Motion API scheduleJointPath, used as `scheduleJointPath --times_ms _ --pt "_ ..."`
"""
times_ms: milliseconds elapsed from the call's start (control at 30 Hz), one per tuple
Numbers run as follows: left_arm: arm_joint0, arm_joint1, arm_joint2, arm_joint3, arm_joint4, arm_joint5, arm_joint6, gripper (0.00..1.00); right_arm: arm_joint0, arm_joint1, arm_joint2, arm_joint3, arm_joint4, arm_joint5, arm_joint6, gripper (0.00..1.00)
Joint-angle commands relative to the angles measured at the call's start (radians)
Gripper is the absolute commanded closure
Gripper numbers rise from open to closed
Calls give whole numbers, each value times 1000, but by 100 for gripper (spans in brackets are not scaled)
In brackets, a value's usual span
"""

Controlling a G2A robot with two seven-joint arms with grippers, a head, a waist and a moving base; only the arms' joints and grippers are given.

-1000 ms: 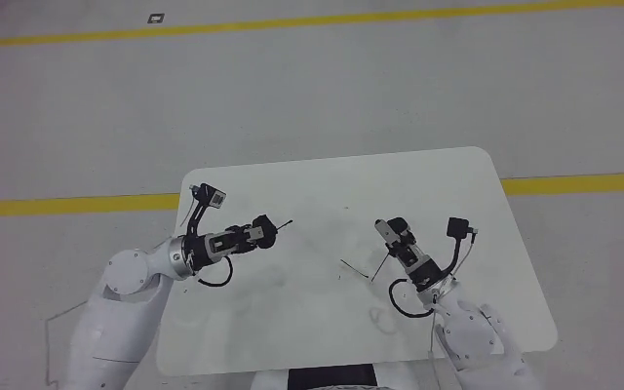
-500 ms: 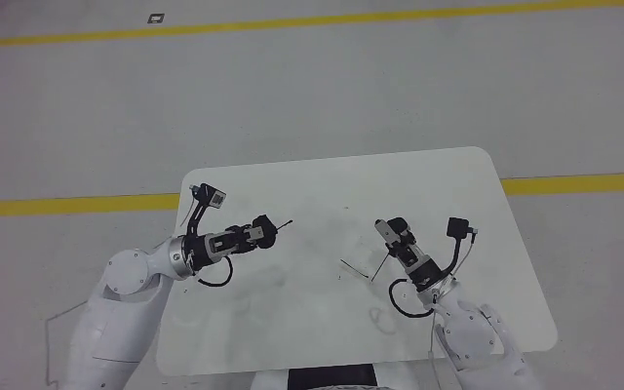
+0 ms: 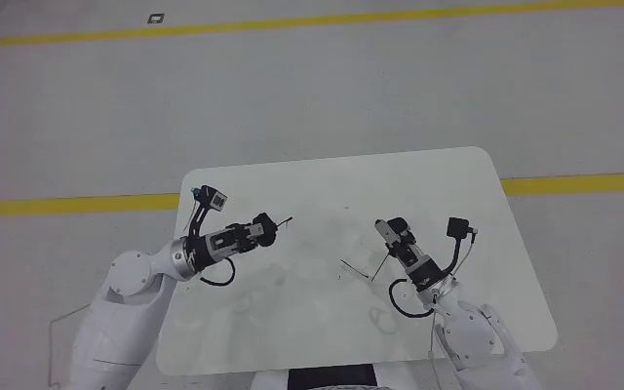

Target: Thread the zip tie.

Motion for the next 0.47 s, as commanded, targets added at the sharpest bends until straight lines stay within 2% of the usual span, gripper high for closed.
scheduleJointPath --times_ms 0,100,433 --pt "4 2 -3 3 -30 36 -4 100 0 0 0 0 0 0 0 0" --pt "3 4 -5 2 -47 62 -17 100 0 0 0 0 0 0 0 0" --pt "3 5 -5 2 -47 62 -18 100 0 0 0 0 0 0 0 0"
